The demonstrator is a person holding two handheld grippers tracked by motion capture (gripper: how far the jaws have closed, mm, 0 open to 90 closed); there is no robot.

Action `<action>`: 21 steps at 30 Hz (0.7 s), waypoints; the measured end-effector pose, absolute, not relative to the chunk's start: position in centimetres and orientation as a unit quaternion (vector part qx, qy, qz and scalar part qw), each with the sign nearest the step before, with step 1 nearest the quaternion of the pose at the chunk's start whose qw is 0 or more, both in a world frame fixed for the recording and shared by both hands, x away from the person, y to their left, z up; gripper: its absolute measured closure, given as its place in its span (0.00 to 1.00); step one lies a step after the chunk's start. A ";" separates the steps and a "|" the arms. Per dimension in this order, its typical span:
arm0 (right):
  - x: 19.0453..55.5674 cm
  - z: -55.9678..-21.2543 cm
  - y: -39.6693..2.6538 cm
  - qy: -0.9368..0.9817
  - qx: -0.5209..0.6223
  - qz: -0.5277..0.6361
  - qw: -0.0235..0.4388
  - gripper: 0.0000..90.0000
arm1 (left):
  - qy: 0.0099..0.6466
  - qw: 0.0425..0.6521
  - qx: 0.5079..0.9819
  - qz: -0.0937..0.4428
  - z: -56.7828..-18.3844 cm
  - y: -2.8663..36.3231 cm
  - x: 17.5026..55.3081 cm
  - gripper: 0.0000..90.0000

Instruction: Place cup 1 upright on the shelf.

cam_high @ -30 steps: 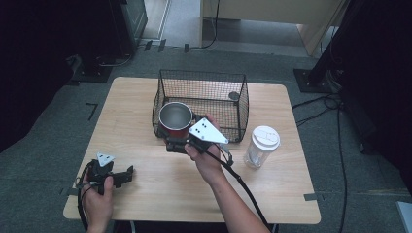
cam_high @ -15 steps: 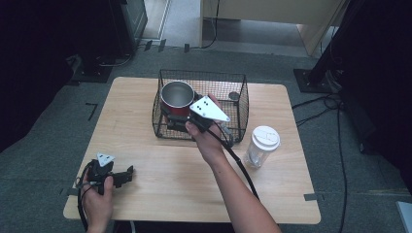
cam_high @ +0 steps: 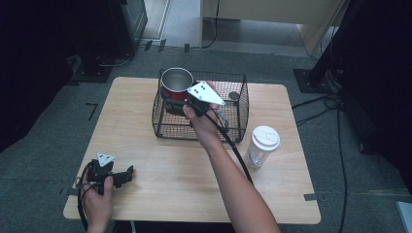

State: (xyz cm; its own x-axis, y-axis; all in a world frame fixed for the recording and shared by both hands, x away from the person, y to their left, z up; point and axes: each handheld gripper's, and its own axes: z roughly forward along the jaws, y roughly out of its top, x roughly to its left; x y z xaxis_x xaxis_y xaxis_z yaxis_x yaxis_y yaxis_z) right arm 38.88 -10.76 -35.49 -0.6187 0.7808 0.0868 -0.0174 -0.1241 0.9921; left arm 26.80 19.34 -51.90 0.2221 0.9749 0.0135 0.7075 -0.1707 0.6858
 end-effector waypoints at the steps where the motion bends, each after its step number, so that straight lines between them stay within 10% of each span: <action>1: 39.2 -35.5 -10.8 0.593 0.324 0.675 0.296 0.08 | 0.578 0.285 0.728 0.235 -51.9 19.3 26.8 0.00; 21: 45.1 -36.6 -11.1 0.597 0.355 0.657 0.293 0.08 | 0.578 0.284 0.728 0.234 -51.9 19.3 26.8 0.00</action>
